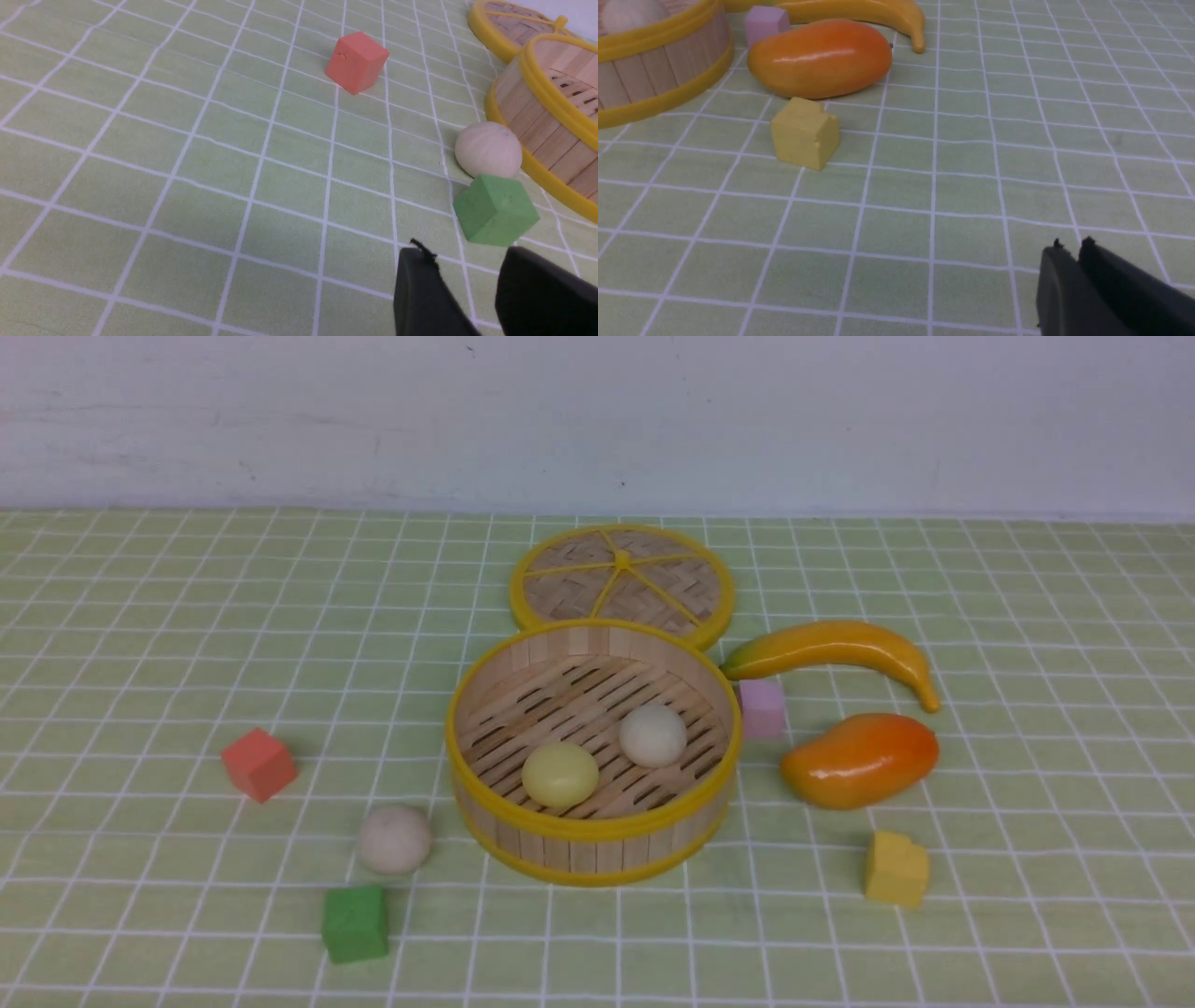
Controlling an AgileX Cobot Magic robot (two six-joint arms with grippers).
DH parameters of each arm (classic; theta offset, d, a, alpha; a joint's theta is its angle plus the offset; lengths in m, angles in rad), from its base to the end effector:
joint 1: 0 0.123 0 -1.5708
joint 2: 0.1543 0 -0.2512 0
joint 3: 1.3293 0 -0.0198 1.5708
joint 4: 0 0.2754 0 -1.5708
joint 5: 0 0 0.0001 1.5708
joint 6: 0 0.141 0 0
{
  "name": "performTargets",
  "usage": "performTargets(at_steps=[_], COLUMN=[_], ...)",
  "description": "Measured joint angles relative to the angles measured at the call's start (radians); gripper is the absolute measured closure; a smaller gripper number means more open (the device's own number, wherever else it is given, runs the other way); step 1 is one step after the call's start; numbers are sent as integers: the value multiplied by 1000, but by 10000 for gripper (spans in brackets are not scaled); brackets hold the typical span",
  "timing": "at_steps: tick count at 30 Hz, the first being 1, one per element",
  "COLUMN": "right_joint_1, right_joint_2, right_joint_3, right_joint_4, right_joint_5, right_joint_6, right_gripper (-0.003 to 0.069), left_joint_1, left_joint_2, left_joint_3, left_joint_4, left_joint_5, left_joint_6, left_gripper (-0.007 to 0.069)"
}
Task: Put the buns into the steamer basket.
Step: Use the left arm to grab a steamed stuffed bun
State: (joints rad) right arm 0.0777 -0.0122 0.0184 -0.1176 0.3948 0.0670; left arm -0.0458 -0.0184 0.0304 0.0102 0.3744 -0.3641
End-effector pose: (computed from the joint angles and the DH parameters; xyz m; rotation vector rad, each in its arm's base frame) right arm 0.1583 0.0059 0.1573 -0.0813 1.8801 -0.0177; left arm 0.1588 -0.0068 0.1558 -0.2915 1.8562 -0.2724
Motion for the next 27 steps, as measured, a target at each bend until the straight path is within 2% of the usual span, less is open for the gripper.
performTargets(at_steps=[14, 17, 18, 20, 21, 22, 23, 24, 27], right_joint_1=[0, 0, 0, 0, 0, 0, 0, 0, 0], right_joint_2=[0, 0, 0, 0, 0, 0, 0, 0, 0], right_joint_3=[0, 0, 0, 0, 0, 0, 0, 0, 0], right_joint_4=[0, 0, 0, 0, 0, 0, 0, 0, 0], right_joint_5=[0, 0, 0, 0, 0, 0, 0, 0, 0], right_joint_6=[0, 0, 0, 1, 0, 1, 1, 3, 5], right_gripper=[599, 599, 599, 599, 599, 596, 595, 593, 589], left_joint_1=[0, 0, 0, 0, 0, 0, 0, 0, 0], left_joint_2=[0, 0, 0, 0, 0, 0, 0, 0, 0], left_joint_3=[0, 0, 0, 0, 0, 0, 0, 0, -10], left_joint_4=[9, -10, -10, -67, -72, -106, -110, -136, -168], left_joint_5=[-19, -143, -143, -331, -331, -461, -476, -587, -692], left_joint_6=[0, 0, 0, 0, 0, 0, 0, 0, -11], left_gripper=[386, 386, 386, 386, 386, 386, 386, 386, 386])
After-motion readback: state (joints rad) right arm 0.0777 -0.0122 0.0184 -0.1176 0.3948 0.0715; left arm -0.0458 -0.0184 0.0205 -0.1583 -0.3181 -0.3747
